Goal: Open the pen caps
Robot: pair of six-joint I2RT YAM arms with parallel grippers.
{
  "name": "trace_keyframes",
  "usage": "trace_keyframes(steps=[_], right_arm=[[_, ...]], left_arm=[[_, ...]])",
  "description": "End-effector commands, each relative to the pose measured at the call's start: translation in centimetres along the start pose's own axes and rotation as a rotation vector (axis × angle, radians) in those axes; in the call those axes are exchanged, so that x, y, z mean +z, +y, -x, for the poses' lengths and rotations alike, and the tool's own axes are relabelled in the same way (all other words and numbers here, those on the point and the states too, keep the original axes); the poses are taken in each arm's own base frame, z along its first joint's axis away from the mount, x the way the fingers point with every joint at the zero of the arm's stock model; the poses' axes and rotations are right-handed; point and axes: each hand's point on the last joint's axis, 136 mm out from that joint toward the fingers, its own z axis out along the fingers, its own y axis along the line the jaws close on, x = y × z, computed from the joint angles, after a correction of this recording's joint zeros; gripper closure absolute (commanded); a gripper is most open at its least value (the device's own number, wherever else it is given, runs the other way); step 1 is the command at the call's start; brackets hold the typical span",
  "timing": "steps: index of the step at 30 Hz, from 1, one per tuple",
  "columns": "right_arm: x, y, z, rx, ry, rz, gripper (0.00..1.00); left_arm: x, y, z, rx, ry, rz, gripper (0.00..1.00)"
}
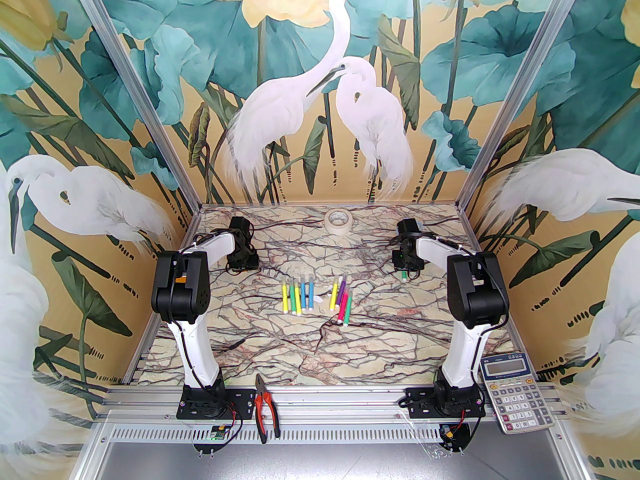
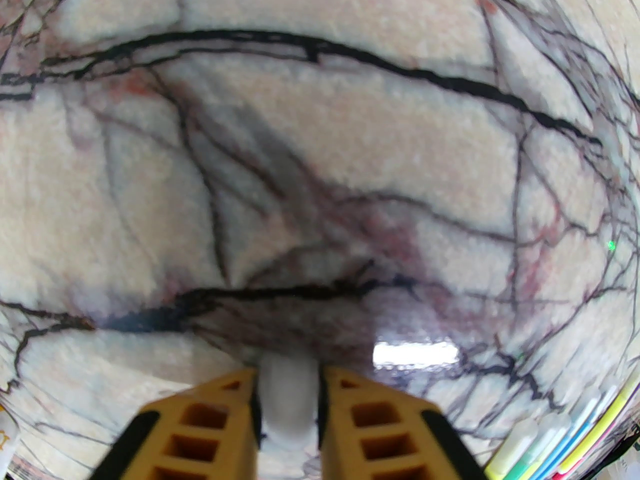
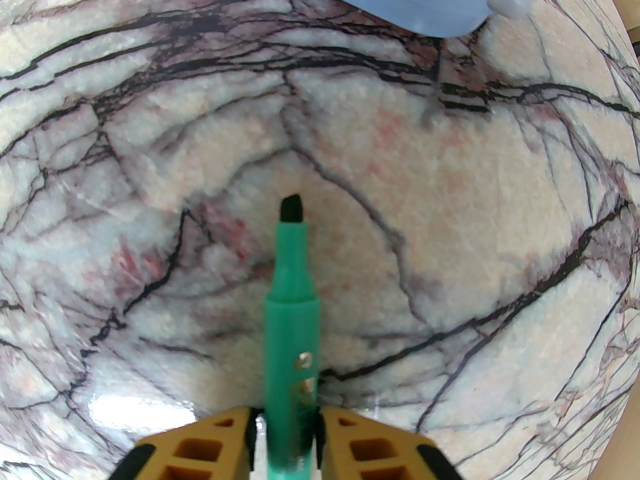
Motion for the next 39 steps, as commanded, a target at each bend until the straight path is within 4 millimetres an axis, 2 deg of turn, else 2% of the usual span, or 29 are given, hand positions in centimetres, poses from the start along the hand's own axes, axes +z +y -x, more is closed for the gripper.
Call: trace_keyframes(steps=[1, 6, 12, 17, 21, 24, 28, 34, 39], right_arm=[[-0.2, -0.6, 0.5, 0.018, -0.002, -0.031, 0.71], [-1.6, -0.7, 0.8, 0.024, -0.025, -0.030, 0.67], [-5.1, -0.3, 1.4, 0.024, -0.080, -0.013, 0.62], [-8.1, 1.8, 0.7, 0.006, -0.119, 0.062, 0.57], [-9.6, 4.4, -0.8, -0.012, -0.113, 0.149, 0.55], [-10.3, 6.5, -2.4, -0.044, -0.096, 0.199, 0.54], [-10.8, 10.0, -4.7, -0.095, -0.051, 0.284, 0.54], [-10.8, 14.1, -8.3, -0.126, 0.032, 0.379, 0.54], [-10.5, 16.2, -10.6, -0.125, 0.079, 0.408, 0.54]], left_arm=[[1.6, 0.4, -1.6, -0.002, 0.076, 0.003, 0.72], [1.0, 0.3, -1.5, -0.008, 0.066, -0.009, 0.69], [-1.1, 0.1, -1.0, -0.020, 0.030, -0.021, 0.58], [-4.1, -0.3, -0.6, -0.027, -0.040, -0.056, 0.46], [-6.4, -1.6, -0.5, -0.009, -0.097, -0.119, 0.40], [-7.8, -3.6, -0.7, 0.031, -0.139, -0.176, 0.36], [-9.5, -7.4, -1.0, 0.105, -0.192, -0.274, 0.33], [-10.7, -13.1, -1.5, 0.177, -0.281, -0.391, 0.31], [-10.3, -14.8, -1.7, 0.190, -0.313, -0.388, 0.30]])
